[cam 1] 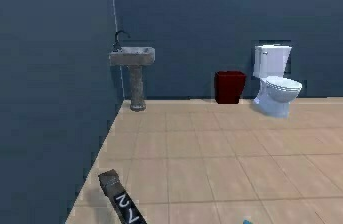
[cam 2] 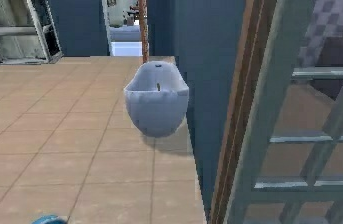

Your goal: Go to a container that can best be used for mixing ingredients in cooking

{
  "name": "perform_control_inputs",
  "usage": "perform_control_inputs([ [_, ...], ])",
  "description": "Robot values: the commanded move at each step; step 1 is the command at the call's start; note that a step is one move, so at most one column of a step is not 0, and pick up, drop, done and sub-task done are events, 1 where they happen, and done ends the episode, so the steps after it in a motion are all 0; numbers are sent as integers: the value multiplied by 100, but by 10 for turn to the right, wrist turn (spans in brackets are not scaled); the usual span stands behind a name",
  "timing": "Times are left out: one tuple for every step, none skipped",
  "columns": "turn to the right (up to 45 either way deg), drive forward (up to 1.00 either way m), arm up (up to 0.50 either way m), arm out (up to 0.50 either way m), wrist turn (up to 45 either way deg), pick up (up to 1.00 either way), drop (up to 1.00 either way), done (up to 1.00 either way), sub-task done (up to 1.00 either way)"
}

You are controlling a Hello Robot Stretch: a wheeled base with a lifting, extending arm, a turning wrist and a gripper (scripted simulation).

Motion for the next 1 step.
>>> perform_control_inputs([
  [0,5,0,0,0,0,0,0,0],
])
